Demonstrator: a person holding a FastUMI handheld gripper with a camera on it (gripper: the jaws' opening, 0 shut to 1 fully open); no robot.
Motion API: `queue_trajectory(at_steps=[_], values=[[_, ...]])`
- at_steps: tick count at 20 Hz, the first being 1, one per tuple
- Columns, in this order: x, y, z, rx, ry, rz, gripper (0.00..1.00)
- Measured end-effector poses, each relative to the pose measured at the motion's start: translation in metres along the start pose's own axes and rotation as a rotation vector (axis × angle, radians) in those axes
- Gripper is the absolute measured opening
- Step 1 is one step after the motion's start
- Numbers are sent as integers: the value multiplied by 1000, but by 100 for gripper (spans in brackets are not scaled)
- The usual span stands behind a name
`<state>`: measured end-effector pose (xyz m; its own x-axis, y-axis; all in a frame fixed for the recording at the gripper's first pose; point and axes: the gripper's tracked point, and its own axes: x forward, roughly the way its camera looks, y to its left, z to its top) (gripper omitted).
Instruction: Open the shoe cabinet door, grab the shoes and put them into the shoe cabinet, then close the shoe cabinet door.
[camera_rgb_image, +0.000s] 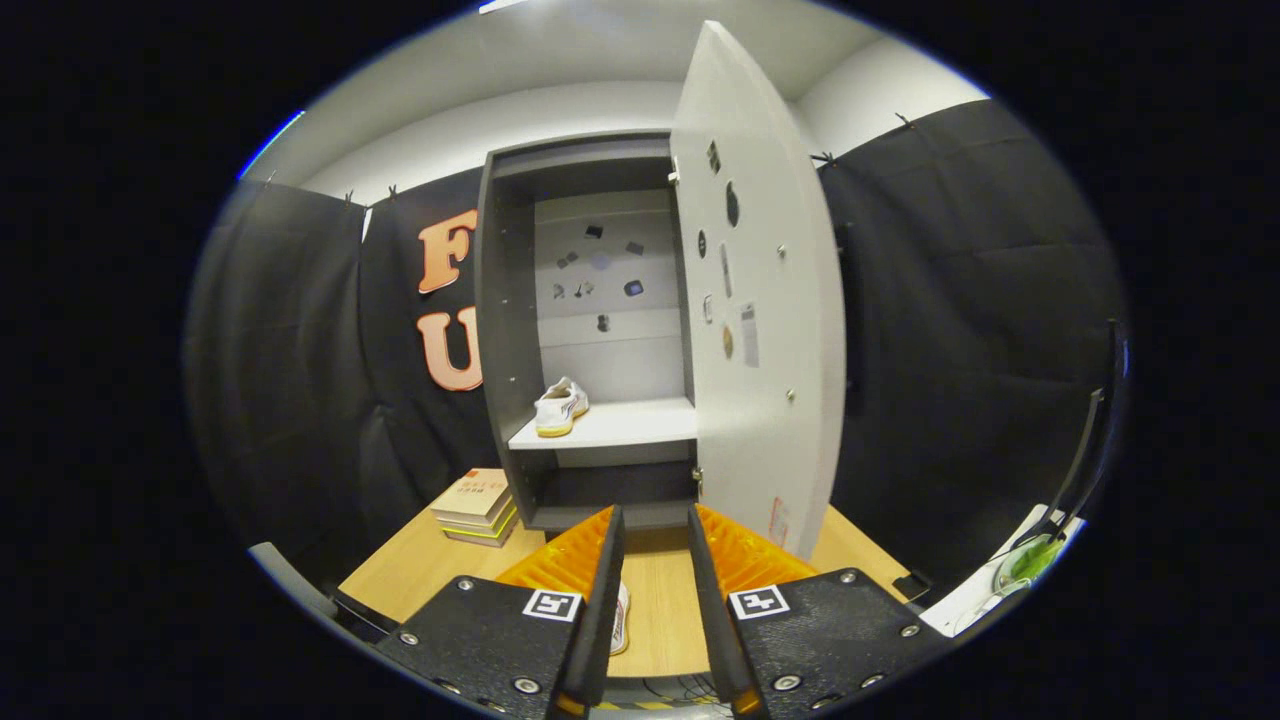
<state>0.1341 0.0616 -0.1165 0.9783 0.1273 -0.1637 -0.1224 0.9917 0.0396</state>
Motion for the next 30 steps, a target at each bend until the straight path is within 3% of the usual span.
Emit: queue_trajectory(at_steps=[5, 12, 19, 21, 26, 30], values=[[23, 41, -49, -29, 50, 33, 40], [73, 71, -122, 45, 139, 60, 40], [116, 98, -219, 55, 302, 120, 40], [127, 100, -244, 55, 349, 130, 47], [149, 107, -298, 72, 448, 154, 73], [168, 114, -322, 79, 484, 176, 78]])
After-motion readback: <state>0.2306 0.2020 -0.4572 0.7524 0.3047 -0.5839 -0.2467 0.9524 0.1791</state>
